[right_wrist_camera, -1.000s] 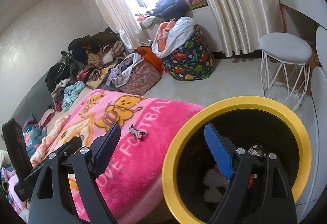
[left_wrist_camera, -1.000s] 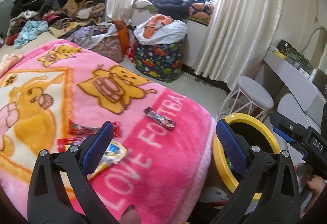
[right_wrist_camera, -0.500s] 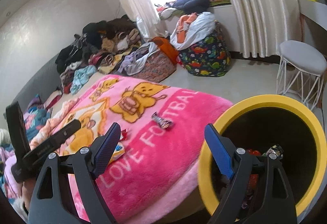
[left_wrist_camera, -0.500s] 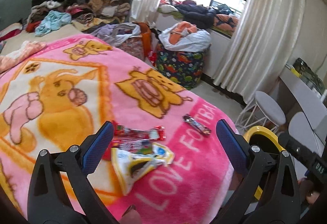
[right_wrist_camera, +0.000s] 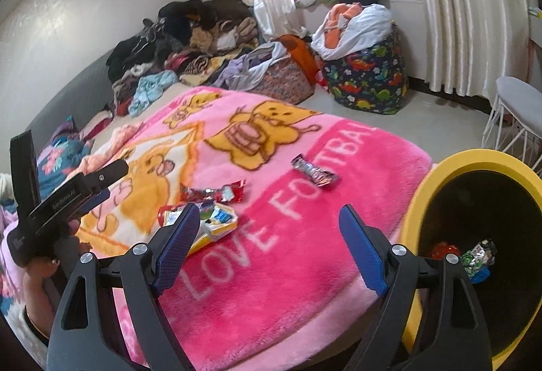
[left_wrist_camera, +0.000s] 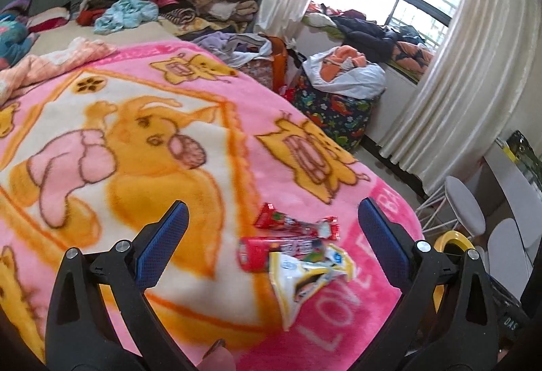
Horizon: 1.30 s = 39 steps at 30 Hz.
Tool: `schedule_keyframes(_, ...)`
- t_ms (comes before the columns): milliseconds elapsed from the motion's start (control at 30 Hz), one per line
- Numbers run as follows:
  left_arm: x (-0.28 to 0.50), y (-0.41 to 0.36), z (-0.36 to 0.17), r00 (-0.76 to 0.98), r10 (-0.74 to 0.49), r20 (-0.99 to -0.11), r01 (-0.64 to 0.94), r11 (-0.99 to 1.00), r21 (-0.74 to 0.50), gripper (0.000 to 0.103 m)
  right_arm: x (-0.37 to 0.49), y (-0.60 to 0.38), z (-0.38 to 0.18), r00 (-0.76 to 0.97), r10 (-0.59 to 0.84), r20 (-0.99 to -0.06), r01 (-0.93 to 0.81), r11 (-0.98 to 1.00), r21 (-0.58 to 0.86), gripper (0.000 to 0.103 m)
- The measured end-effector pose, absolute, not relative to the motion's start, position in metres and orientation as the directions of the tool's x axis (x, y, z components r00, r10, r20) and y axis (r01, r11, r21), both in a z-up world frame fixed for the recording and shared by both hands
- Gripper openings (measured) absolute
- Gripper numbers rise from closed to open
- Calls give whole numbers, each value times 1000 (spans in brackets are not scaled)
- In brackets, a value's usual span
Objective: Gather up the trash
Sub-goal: 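Move both tools back over the remaining wrappers on the blanket, then grasp the red candy tube with the left tool while the right tool grasps a white snack wrapper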
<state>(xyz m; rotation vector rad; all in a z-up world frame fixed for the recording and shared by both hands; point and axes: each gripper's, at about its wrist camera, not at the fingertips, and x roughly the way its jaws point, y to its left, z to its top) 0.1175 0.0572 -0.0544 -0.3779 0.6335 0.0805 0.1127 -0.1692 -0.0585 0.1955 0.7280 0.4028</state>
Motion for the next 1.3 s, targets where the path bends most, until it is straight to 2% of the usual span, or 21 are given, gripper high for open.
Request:
schedule_keyframes(200,117,78,-69,789,-39,-613,-213,918,-334,92,123,-146,-71,630,438,-641,-319,899,301,81)
schedule_keyframes(367,119,95,-85,762,-71,-644,-230,899,-372,78,137,-130,-80,590,454,-668,-334,890,310,80)
schedule_keyframes(400,120,97,-88,758,-81,-647,-228,896,-380,73,140,-125,-82,579,454,-677,-337,890,308,77)
schedule_keyframes(533,123,105,-101,734,-145,-663,-223,871,-438,65,152,-107,-92,546,440,-713,-343,894,289,72)
schedule_keyframes(733,132,108,-115,710,-231,-666,-210,832,-513,61,169,-86,-110,492,440,-751,-336,892,302,64)
schedule_keyframes(900,140,105,-126,684,-277,-674,-204,815,-542,61,186,-82,-130,426,470,-773,-298,880,371,62)
schedule_keyframes(967,142,105,-130,678,-293,-674,-203,806,-555,61,190,-84,-136,402,506,-763,-283,861,422,57)
schedule_keyframes(1067,146,105,-134,674,-310,-671,-204,794,-573,61,192,-83,-142,370,549,-749,-287,835,470,39)
schedule_keyframes(1300,150,95,-136,661,-315,-681,-192,806,-560,61,177,-86,-135,384,536,-751,-348,838,420,32)
